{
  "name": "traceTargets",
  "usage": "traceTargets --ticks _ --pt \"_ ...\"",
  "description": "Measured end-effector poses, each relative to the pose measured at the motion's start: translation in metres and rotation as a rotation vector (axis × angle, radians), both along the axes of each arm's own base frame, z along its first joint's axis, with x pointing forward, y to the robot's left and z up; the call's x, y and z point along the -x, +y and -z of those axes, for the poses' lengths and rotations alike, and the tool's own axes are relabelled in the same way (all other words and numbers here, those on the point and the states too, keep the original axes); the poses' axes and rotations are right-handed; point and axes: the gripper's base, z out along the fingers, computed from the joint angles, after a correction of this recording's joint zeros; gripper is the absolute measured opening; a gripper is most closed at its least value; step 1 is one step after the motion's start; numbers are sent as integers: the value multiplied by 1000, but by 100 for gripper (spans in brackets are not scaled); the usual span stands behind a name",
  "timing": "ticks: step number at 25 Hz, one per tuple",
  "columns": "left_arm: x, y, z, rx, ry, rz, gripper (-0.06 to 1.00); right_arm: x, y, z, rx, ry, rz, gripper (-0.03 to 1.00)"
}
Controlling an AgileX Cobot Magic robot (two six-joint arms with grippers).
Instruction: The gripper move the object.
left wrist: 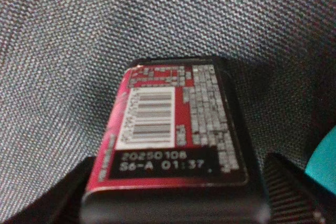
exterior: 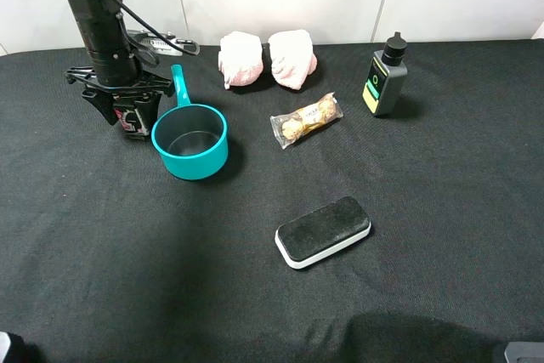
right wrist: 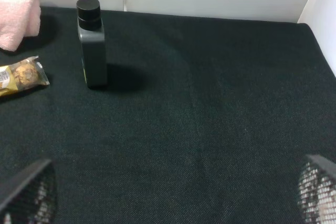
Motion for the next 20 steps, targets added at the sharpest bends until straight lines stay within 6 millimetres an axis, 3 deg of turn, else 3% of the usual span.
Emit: traceTargets --ticks 14,20 --pt "1 0 -1 -3 5 -14 75 0 0 0 0 0 0 69" --pt "-3 0 -25 -12 -9 -12 76 0 0 0 0 0 0 69"
